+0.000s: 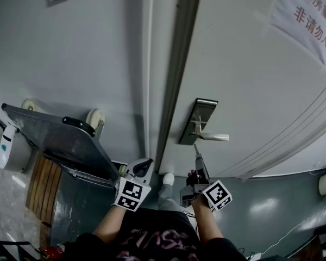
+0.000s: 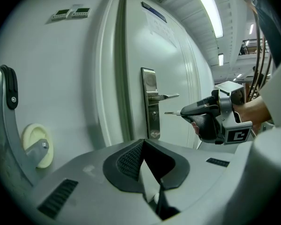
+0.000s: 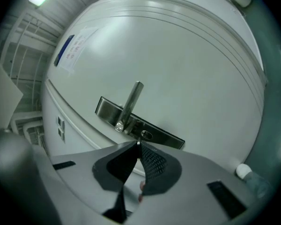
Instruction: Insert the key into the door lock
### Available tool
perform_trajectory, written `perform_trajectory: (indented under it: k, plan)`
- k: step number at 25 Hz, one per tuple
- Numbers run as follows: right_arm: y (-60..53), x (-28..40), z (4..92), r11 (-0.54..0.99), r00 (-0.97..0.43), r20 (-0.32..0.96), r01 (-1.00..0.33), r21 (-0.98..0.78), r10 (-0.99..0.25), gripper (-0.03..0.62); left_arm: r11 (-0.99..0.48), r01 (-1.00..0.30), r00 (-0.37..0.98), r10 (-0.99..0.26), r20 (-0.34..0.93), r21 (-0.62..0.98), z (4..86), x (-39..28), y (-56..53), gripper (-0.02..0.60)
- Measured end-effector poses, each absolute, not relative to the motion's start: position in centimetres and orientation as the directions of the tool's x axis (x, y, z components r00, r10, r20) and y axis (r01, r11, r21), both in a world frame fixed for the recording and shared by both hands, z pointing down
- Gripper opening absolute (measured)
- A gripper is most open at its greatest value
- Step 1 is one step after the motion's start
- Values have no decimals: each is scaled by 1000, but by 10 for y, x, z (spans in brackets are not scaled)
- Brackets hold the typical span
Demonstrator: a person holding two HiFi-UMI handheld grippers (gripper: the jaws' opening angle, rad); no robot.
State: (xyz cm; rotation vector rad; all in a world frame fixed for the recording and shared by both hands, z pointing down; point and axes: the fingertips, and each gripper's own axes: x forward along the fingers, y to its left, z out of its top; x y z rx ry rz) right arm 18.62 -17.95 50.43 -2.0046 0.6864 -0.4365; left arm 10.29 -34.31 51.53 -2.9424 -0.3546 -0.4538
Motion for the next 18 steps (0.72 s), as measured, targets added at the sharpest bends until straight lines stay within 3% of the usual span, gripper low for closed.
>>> perform_trajectory:
  k: [9, 18]
  plan:
    - [-181, 211, 519, -271, 804, 27, -169, -948, -594, 78, -965, 239, 924, 192, 331, -107, 520, 110, -351, 12]
    - [-190, 231, 521, -263, 809, 25, -161, -951, -588, 78, -967, 240, 918, 198, 344, -83, 529, 121, -351, 12]
